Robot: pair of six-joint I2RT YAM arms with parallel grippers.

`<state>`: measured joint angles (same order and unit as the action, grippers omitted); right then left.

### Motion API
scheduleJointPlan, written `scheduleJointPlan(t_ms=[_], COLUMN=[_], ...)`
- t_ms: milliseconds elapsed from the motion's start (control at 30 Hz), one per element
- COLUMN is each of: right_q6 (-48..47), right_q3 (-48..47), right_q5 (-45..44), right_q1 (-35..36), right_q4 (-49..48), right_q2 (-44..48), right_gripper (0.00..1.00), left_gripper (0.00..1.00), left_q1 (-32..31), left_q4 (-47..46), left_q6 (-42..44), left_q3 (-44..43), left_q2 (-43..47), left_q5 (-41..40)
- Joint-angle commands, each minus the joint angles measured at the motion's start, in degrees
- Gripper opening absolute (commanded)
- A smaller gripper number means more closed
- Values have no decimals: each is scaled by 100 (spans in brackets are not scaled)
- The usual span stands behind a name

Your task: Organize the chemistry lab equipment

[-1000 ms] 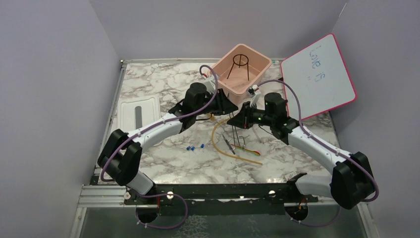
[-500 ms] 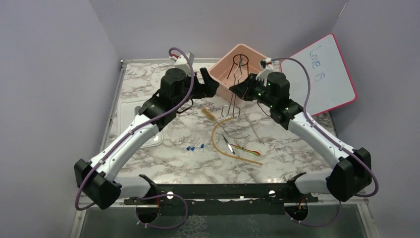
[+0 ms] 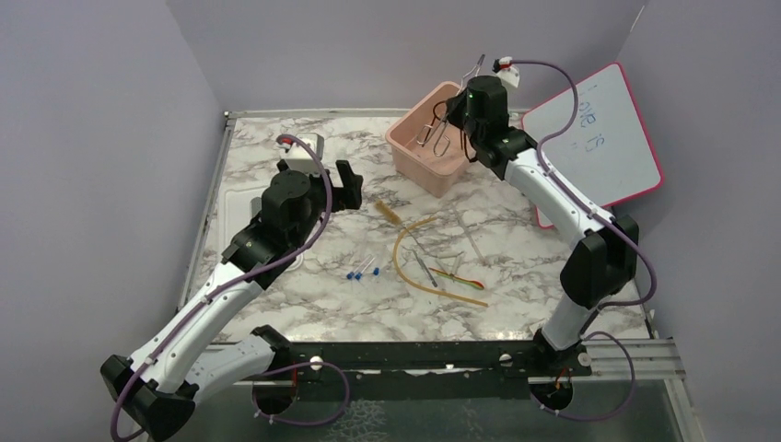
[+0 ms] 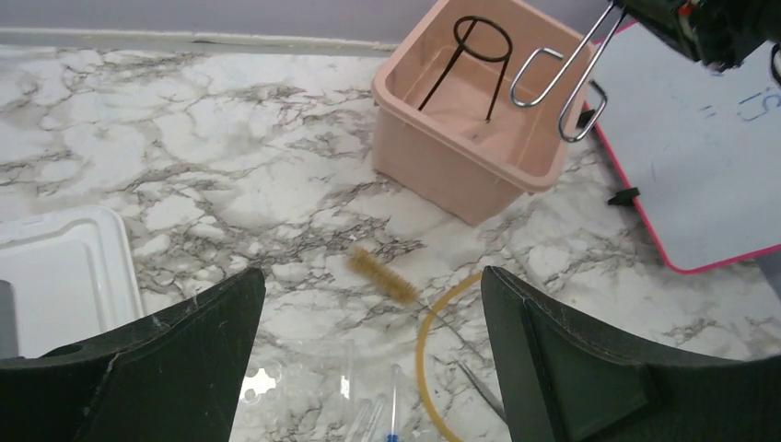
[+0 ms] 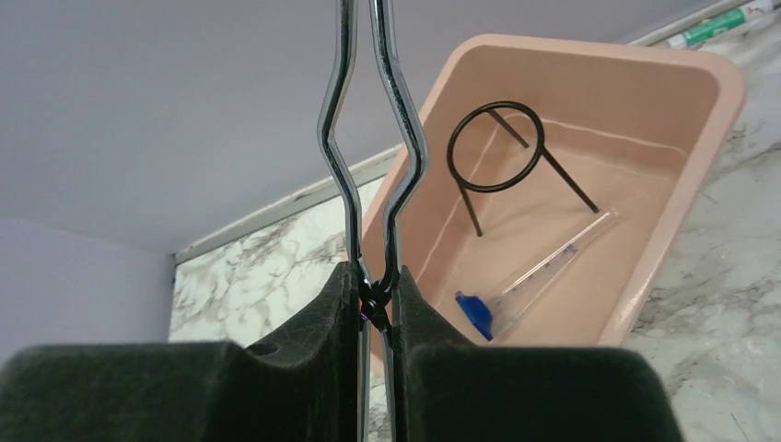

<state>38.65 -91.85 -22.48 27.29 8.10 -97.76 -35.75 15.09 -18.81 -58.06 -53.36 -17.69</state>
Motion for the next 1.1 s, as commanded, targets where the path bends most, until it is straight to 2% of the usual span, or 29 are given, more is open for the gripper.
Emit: scheduleJointPlan(t_ms=[0,233,800,1067], right_q6=[204,218,644,1170], right_q3=[-565,-773,-758,-1189], right_q5=[-680,-629,-461,-819], right_q1=[-200,-319,-391,-391], right_q4=[406,434,499,1115], right_q2=[-380,-1047,-2170,-2527], right_gripper=[1,1,1,13], left_gripper=[90,90,91,90], left_q1=[1,-2,7,32], left_q4=[-332,-602,-787,-781], left_q6=[237,413,363,338], left_q3=[240,638,873,885], left_q2=[108,318,465,454], left_q5=[-296,415,600,468])
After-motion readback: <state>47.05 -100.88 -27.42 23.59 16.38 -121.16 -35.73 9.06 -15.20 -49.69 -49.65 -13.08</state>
